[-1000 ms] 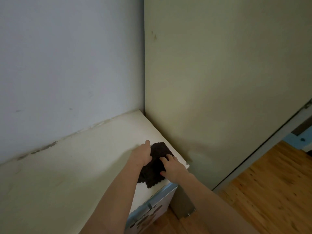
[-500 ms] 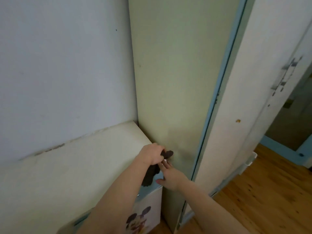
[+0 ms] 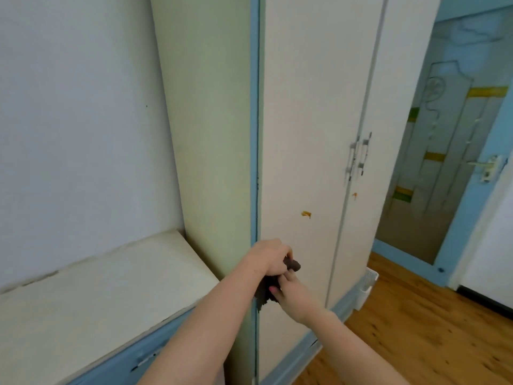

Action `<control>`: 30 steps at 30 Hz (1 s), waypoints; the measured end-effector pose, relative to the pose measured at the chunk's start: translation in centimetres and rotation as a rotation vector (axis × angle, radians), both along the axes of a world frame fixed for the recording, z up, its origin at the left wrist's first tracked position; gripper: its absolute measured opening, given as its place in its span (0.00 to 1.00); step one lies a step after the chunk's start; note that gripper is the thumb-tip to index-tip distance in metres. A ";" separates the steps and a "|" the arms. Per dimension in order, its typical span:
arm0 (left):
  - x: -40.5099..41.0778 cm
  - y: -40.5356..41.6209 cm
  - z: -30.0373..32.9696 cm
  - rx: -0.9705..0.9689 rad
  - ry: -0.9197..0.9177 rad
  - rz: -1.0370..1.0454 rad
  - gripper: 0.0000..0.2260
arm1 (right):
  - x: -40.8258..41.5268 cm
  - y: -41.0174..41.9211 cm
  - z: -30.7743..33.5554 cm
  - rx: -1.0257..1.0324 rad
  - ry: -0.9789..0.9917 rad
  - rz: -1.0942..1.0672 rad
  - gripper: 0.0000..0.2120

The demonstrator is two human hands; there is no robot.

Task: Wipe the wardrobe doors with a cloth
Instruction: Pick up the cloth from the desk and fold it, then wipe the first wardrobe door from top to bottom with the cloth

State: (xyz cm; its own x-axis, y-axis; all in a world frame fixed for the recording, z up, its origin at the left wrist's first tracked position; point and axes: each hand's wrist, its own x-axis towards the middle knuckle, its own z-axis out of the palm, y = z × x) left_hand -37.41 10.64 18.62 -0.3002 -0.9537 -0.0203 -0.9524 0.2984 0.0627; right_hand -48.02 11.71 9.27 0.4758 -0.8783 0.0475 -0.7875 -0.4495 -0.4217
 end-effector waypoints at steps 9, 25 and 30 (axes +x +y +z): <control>-6.3 -1.9 8.0 -0.401 0.398 -0.017 0.16 | -6.6 -3.4 7.0 -0.324 -0.239 -0.217 0.37; -8.5 -11.7 32.1 -0.884 0.625 -0.137 0.12 | -6.7 -18.6 31.4 -1.247 -0.557 -0.411 0.23; -8.7 -14.2 37.6 -1.082 0.717 -0.275 0.12 | -6.8 -22.8 38.4 -1.533 -0.643 -0.409 0.22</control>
State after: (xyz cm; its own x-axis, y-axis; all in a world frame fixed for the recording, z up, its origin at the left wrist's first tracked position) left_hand -46.10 -3.53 56.20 -0.1098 -0.2951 0.9491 -0.7093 0.6922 0.1332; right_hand -54.83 -11.08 47.70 -0.1826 0.0993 0.9782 -0.8342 -0.5422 -0.1006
